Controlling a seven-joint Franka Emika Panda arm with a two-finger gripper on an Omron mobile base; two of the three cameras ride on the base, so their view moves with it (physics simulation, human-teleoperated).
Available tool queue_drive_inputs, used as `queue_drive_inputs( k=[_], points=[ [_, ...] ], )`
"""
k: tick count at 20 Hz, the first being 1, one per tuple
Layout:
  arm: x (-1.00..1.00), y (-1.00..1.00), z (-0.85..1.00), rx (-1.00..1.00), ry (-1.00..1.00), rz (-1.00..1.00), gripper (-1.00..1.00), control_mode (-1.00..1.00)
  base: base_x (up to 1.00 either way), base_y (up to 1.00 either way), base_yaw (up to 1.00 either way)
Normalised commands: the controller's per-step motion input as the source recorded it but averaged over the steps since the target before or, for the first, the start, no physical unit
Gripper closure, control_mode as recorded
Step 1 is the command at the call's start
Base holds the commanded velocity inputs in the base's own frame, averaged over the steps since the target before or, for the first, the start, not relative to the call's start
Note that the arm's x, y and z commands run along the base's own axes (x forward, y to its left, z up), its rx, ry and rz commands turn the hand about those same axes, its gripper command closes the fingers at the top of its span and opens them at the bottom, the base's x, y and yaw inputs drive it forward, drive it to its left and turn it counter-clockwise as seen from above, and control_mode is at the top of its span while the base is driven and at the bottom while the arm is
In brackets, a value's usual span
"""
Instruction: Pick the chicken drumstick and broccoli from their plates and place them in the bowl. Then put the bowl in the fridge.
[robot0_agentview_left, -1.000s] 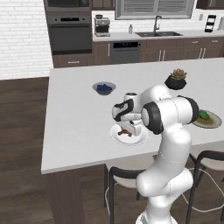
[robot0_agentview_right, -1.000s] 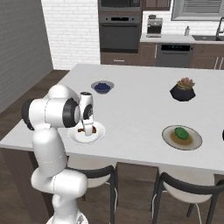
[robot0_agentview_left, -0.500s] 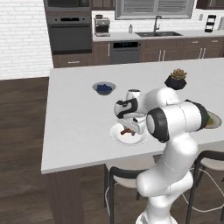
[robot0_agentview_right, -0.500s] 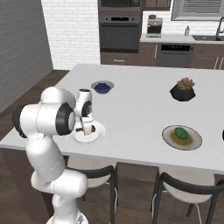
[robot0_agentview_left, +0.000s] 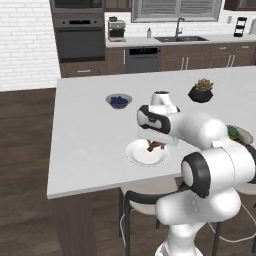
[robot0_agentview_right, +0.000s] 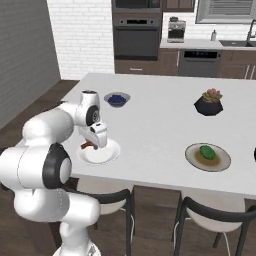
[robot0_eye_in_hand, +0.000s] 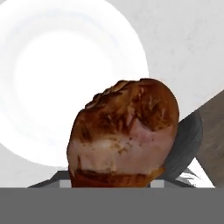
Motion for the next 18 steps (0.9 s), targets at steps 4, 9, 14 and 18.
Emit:
queue_drive_inputs(
  k=[4, 9, 14, 18],
  points=[
    [-0.46, -0.41, 0.41, 0.00, 0.00, 0.63, 1.00, -1.00, 0.00, 0.00, 0.00],
    [-0.78, -0.36, 0.50, 0.06, 0.00, 0.62, 1.00, -1.00, 0.00, 0.00, 0.00],
    [-0.62, -0.10, 0.85, 0.15, 0.00, 0.41, 1.00, -1.00, 0.00, 0.00, 0.00],
    [-0.29, 0.04, 0.91, 0.09, 0.00, 0.20, 1.00, -1.00, 0.00, 0.00, 0.00]
  ],
)
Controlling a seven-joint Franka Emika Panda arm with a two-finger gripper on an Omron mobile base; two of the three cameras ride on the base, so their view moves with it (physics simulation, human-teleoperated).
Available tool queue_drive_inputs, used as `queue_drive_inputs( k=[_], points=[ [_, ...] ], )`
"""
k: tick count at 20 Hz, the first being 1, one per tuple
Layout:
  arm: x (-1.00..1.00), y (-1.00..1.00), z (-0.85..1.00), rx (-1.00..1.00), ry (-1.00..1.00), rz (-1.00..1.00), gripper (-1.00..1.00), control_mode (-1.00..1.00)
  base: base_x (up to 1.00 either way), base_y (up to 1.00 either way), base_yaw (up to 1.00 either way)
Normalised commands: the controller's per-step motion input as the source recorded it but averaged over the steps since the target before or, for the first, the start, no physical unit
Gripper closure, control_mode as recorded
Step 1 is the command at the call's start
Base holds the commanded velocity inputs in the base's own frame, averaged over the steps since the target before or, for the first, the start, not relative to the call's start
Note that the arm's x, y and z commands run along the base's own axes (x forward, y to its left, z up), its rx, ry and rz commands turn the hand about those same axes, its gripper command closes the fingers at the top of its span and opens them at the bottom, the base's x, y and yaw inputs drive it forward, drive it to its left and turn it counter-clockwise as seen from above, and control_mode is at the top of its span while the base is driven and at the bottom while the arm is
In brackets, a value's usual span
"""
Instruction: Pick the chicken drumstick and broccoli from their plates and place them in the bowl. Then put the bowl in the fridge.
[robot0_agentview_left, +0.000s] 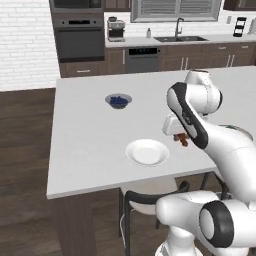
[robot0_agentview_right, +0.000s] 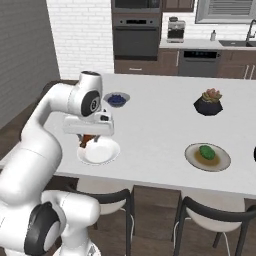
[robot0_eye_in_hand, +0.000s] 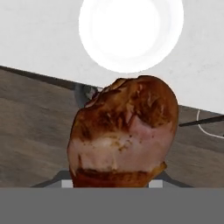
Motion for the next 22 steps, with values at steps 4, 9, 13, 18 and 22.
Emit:
queue_drive_inputs(
  k=[4, 9, 13, 18, 22],
  points=[
    [-0.74, 0.13, 0.47, 0.01, -0.01, 0.11, 1.00, -1.00, 0.00, 0.00, 0.00],
    [-1.00, 0.13, 0.04, -0.01, -0.09, 0.03, 1.00, -1.00, 0.00, 0.00, 0.00],
    [-0.69, 0.15, 0.04, 0.00, -0.09, -0.27, 1.00, -1.00, 0.00, 0.00, 0.00],
    [-0.03, 0.10, 0.09, 0.00, -0.01, -0.27, 1.00, -1.00, 0.00, 0.00, 0.00],
    [0.00, 0.00, 0.08, 0.00, 0.00, -0.08, 1.00, -1.00, 0.00, 0.00, 0.00]
  ],
)
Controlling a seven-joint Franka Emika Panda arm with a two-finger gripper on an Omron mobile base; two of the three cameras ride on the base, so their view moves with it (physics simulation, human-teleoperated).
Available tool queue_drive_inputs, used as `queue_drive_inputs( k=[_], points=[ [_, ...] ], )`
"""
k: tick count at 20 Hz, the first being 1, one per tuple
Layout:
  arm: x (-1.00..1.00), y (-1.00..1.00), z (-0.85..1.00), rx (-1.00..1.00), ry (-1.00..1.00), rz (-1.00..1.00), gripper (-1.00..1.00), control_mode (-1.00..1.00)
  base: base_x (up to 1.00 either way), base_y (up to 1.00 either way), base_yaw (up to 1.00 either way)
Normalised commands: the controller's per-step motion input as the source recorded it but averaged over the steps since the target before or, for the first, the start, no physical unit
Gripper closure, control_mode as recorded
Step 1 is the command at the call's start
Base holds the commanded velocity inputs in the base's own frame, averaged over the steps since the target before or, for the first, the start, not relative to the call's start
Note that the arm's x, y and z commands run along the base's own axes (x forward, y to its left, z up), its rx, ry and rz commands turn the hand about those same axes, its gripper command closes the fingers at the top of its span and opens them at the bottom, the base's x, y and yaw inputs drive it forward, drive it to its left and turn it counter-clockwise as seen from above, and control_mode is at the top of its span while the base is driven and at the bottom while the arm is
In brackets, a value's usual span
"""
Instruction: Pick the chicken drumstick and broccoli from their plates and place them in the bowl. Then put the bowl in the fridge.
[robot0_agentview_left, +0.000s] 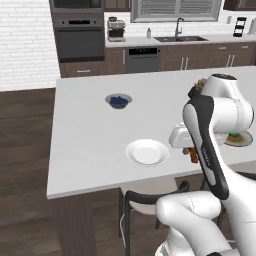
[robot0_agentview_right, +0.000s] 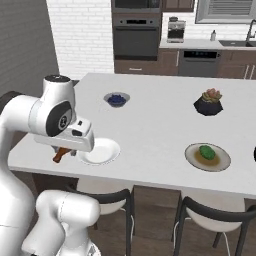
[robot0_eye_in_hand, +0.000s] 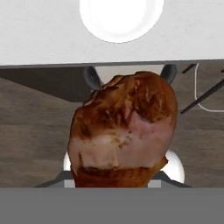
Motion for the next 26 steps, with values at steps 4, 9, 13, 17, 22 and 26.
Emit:
queue_drive_inputs(
  k=[4, 9, 13, 17, 22, 26],
  points=[
    [0.00, 0.00, 0.02, -0.01, 0.00, 0.00, 1.00, -1.00, 0.00, 0.00, 0.00],
    [0.00, 0.00, 0.00, 0.00, 0.00, 0.00, 1.00, 1.00, -0.64, -0.47, 0.00],
    [0.00, 0.00, 0.00, 0.00, 0.00, 0.00, 1.00, 1.00, -0.47, -0.94, -0.01],
    [0.00, 0.00, 0.00, 0.00, 0.00, 0.00, 1.00, 1.00, -0.07, -1.00, -0.02],
    [0.00, 0.00, 0.00, 0.00, 0.00, 0.00, 1.00, 1.00, 0.00, -0.97, -0.02],
    [0.00, 0.00, 0.00, 0.00, 0.00, 0.00, 1.00, 1.00, 0.00, -0.95, -0.03]
  ],
)
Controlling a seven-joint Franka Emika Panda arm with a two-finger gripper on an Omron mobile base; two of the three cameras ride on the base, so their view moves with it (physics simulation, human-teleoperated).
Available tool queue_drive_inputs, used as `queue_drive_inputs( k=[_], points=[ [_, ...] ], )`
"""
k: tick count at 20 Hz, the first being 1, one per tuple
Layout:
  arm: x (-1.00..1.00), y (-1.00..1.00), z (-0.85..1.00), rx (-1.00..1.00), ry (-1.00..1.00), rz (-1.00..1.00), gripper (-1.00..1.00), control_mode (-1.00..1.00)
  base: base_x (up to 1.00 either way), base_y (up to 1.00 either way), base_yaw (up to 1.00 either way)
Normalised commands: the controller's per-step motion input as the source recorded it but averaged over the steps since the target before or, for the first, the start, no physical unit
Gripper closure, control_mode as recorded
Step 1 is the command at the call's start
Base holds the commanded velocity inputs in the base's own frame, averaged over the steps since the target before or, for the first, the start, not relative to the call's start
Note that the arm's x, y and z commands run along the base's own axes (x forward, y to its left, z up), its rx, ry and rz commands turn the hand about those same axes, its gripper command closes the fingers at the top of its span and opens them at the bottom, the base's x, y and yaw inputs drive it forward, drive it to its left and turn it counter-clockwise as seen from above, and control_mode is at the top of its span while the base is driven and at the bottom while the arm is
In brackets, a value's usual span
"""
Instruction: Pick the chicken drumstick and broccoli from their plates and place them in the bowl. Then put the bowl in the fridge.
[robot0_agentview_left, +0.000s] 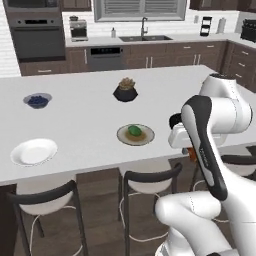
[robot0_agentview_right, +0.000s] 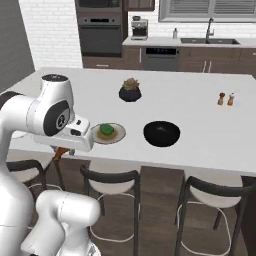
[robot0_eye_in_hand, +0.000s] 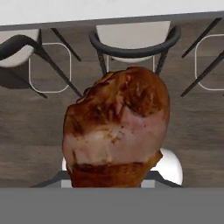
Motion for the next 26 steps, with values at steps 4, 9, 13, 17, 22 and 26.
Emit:
queue_drive_inputs(
  k=[4, 9, 13, 17, 22, 26],
  points=[
    [0.00, 0.00, 0.00, 0.00, 0.00, 0.00, 1.00, 1.00, 0.04, -0.88, -0.03],
    [0.00, 0.00, 0.00, 0.00, 0.00, 0.00, 1.00, 1.00, 0.28, -0.48, -0.06],
    [0.00, 0.00, 0.00, 0.00, 0.00, 0.00, 1.00, 1.00, 0.62, -0.19, -0.06],
    [0.00, 0.00, 0.00, 0.00, 0.00, 0.00, 1.00, 1.00, 0.63, -0.01, -0.09],
    [0.00, 0.00, 0.00, 0.00, 0.00, 0.00, 1.00, 1.00, 0.62, -0.02, -0.03],
    [0.18, 0.00, -0.02, 0.00, 0.00, 0.01, 1.00, -1.00, 0.48, 0.00, 0.00]
  ],
)
